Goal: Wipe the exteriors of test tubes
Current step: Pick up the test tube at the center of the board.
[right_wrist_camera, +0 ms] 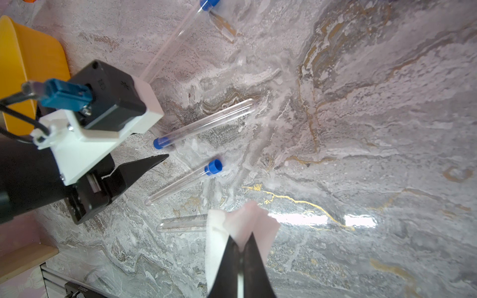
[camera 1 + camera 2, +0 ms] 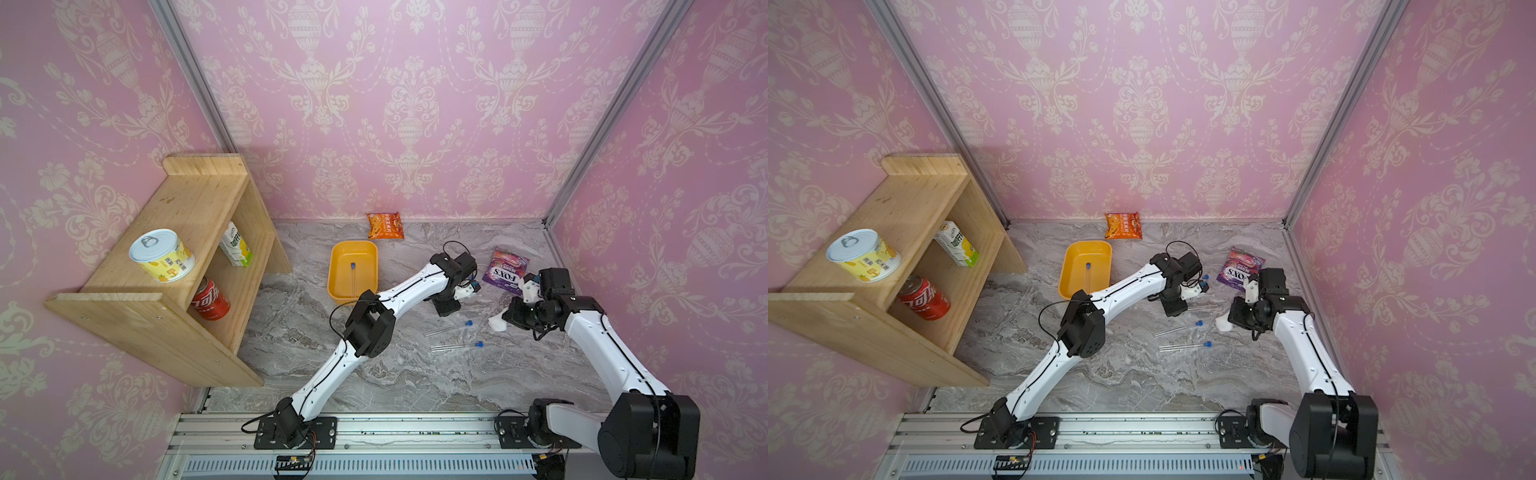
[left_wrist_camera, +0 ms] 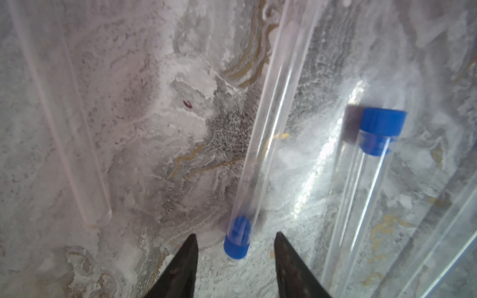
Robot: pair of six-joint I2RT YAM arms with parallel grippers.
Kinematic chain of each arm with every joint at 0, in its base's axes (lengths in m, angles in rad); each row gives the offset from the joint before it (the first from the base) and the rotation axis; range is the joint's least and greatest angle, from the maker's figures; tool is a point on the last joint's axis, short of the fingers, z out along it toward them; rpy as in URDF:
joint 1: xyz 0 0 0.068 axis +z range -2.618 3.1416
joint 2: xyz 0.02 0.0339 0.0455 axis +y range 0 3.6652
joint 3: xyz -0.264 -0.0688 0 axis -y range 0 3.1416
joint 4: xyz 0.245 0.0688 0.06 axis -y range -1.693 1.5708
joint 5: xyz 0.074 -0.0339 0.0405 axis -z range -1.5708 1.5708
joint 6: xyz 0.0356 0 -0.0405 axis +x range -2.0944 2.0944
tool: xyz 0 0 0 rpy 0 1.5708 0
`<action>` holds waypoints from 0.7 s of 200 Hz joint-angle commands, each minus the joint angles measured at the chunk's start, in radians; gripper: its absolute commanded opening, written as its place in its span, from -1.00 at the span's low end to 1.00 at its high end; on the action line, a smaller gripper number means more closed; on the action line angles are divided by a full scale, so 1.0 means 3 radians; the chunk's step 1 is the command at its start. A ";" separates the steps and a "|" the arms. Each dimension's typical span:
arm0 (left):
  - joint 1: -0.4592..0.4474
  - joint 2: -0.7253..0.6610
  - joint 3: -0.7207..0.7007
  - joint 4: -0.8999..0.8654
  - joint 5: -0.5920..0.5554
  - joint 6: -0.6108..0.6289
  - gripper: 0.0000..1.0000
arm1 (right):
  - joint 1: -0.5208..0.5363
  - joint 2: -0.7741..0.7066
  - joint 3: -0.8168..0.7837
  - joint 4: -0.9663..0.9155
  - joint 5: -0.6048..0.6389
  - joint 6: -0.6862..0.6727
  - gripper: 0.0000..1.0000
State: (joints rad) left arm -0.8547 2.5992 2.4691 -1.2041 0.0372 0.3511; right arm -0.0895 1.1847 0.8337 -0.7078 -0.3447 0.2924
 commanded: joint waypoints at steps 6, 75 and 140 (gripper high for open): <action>-0.0009 0.0109 0.0158 -0.0164 -0.0013 0.0082 -0.13 | -0.0019 -0.0063 -0.0038 0.0012 -0.0029 0.0063 -1.00; -0.0014 0.0182 0.0247 -0.0212 -0.0002 0.0082 -0.28 | -0.0020 -0.0096 -0.0043 -0.0003 -0.0023 0.0063 -1.00; -0.0015 0.0218 0.0242 -0.0228 0.0013 0.0087 -0.31 | -0.0019 -0.0114 -0.0049 -0.0003 -0.0032 0.0063 -1.00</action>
State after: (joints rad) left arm -0.8551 2.6316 2.5244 -1.2400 0.0372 0.3576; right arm -0.0902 1.1675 0.8333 -0.7078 -0.3447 0.2928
